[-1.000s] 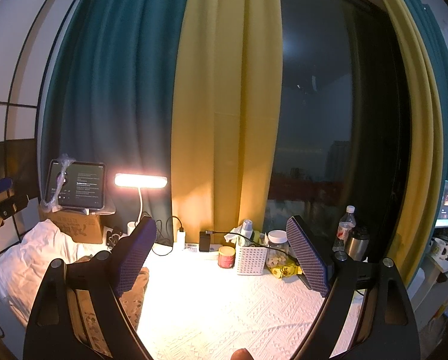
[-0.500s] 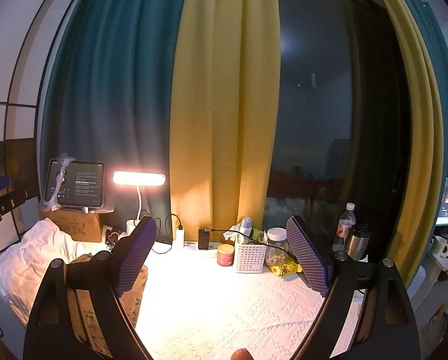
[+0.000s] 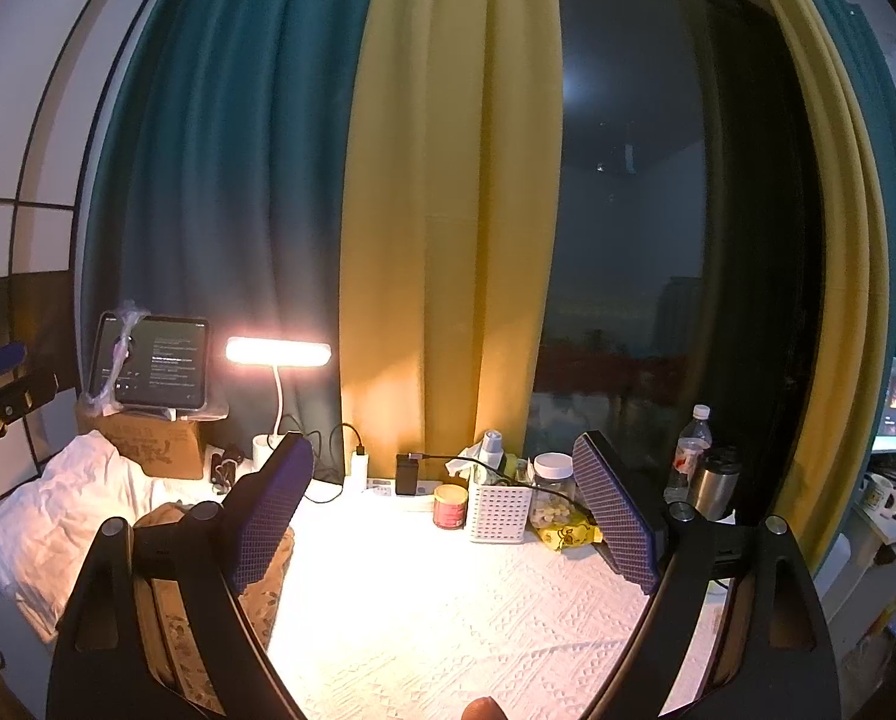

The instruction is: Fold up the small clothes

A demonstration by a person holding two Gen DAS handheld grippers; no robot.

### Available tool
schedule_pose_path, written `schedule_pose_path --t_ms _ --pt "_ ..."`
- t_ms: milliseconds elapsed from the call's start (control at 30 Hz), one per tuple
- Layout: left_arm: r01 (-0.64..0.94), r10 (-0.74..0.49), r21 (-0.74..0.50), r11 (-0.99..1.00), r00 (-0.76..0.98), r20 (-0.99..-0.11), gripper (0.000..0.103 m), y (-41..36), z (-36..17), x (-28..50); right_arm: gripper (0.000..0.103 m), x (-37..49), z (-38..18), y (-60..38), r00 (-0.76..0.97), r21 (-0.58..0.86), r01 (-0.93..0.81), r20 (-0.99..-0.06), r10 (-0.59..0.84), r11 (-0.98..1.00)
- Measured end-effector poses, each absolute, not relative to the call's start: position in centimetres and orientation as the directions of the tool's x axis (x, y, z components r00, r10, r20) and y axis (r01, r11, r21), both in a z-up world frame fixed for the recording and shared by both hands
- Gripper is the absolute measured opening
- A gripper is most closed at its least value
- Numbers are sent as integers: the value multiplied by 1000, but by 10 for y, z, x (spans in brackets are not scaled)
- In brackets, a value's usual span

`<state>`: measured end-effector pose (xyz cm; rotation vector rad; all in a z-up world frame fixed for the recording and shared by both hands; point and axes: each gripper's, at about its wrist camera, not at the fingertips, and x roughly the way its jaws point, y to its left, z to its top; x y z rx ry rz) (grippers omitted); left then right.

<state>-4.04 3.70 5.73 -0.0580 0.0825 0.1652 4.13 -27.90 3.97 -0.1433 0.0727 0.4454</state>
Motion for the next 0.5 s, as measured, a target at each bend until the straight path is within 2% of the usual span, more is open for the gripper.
schedule_pose_path --t_ms 500 --pt "-154 150 -36 987 984 -92 102 33 56 -39 90 44 37 -278 899 -121 -435 -108 424 892"
